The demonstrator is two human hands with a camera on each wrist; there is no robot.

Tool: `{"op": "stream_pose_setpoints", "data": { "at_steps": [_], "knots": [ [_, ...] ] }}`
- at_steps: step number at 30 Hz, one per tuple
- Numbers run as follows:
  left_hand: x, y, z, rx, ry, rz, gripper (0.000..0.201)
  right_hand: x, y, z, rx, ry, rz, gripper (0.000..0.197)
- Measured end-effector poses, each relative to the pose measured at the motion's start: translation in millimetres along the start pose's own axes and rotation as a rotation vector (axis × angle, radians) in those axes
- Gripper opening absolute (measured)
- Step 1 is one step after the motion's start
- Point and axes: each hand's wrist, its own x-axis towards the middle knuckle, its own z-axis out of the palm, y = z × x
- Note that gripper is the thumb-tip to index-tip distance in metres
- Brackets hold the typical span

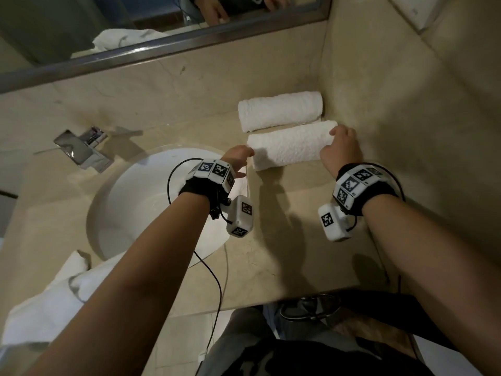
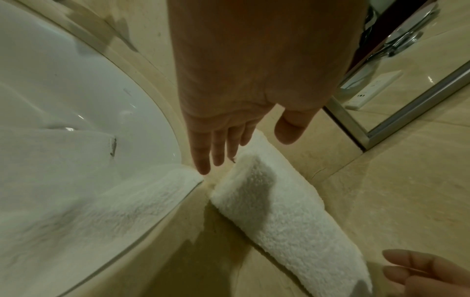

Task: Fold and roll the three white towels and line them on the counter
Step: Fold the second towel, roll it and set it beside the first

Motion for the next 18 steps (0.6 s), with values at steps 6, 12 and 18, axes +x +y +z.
{"op": "stream_pose_setpoints", "data": {
  "at_steps": [6,12,18],
  "knots": [
    [5.4,10.6,-10.1,0.056,0.093,0.065,0.041,14.6,-12.5,-4.4,0.016,0.096,-0.101,0.036],
    [32.6,36.7,-23.2,0.077,0.192,0.106,0.035,47.3,-31.3,-4.5,-0.013,0.076,-0.101,0.038],
    [69.8,63.8,-27.8,0.110,0.184,0.092,0.040,91.8,-55.4,5.0,-0.049,-0.119,0.057,0.042]
  ]
}}
